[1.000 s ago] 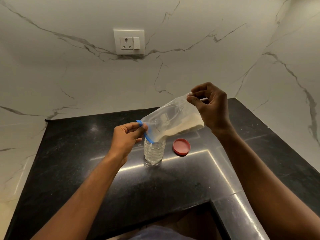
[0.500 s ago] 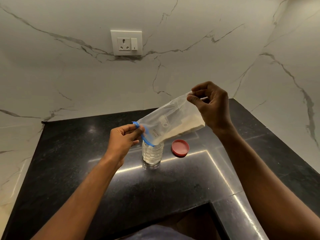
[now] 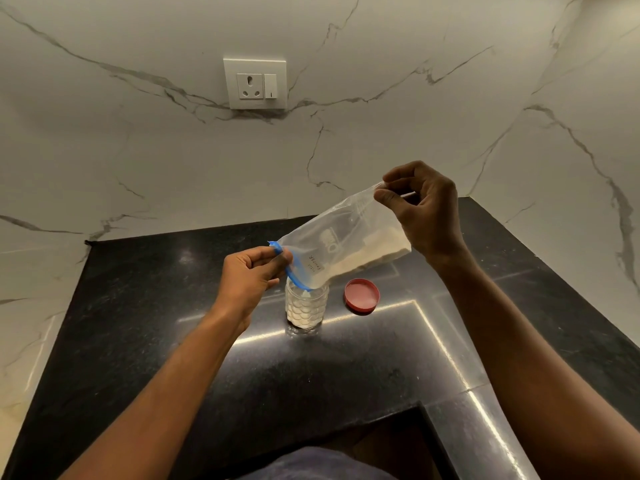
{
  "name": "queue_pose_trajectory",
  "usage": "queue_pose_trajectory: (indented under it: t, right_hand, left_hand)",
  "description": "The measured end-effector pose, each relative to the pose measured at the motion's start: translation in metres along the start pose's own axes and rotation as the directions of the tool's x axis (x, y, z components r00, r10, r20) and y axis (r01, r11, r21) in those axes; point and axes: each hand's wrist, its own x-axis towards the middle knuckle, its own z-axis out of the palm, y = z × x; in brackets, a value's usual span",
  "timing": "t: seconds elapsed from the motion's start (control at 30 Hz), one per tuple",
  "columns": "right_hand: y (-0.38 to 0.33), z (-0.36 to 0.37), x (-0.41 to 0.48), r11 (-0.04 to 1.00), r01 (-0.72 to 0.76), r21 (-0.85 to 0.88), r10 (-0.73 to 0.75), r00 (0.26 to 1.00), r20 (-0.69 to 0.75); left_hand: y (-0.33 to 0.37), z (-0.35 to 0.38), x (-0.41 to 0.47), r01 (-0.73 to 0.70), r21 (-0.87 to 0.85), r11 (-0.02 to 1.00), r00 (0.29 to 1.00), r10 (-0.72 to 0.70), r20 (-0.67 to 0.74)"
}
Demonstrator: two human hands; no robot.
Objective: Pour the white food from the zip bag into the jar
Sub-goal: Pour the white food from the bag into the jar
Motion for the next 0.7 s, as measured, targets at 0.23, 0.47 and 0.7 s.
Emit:
queue_pose_trajectory:
  t: [0.23,0.47,0.7]
  right_hand:
    - [0.0018,-0.0011,0.005,1.0,0.004,0.014,-0.004,1.0,-0.004]
    - [0.0031,0.0005,0.0086,1.0,-0.003,0.018,0.003,1.0,0.004]
    - [0.0052,0.0004,0.0108,1.0,0.002,0.018,-0.002,1.0,-0.002]
  left_hand:
    - [0.0027,0.0018,0.0035,-0.004,-0.007,1.0,1.0,0.004,-0.011]
    - [0.0011,0.0028,0.006,0.007,-0.02,1.0,1.0,-0.007,-0.008]
    - [0.0002,0.0044,0.0073,0.01,-0.065,0.998,1.0,-0.011,-0.006]
